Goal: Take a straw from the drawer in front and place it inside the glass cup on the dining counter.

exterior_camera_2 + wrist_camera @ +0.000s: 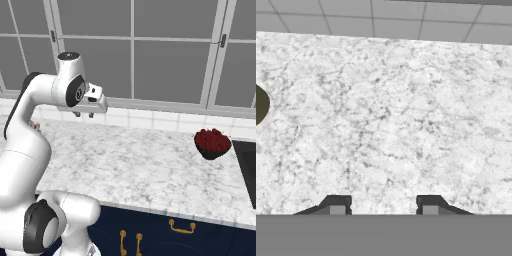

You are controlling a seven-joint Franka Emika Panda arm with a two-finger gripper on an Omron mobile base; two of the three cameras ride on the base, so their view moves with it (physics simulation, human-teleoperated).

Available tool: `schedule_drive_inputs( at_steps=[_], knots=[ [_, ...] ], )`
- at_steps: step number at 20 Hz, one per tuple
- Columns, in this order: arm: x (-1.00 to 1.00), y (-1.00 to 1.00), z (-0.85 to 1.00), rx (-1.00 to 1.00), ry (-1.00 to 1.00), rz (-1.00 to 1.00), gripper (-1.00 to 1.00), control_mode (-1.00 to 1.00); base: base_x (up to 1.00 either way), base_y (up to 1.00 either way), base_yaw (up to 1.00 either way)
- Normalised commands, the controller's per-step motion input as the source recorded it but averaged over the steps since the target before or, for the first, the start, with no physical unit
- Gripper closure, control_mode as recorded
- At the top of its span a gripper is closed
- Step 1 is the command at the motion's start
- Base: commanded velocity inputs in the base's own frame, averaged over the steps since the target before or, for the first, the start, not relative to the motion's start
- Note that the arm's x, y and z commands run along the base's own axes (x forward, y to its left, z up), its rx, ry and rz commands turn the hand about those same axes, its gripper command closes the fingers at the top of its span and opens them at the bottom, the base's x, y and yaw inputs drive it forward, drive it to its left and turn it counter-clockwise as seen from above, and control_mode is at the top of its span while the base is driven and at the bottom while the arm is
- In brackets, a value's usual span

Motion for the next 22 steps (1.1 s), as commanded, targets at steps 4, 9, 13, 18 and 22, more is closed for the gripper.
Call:
schedule_drive_inputs(
  at_steps=[4, 9, 13, 18, 22],
  knots=[
    [0.0, 0.0, 0.0, 0.0, 0.0, 0.0, -1.0, 1.0, -0.4, 0.0, 0.0],
    [0.0, 0.0, 0.0, 0.0, 0.0, 0.0, -1.0, 1.0, -0.95, -0.11, 0.0],
    [0.0, 0.0, 0.0, 0.0, 0.0, 0.0, -1.0, 1.0, 0.01, -0.63, 0.22],
    [0.0, 0.0, 0.0, 0.0, 0.0, 0.0, -1.0, 1.0, 0.3, -0.91, 0.54],
    [0.0, 0.0, 0.0, 0.0, 0.0, 0.0, -1.0, 1.0, 0.18, -0.81, 0.61]
  ],
)
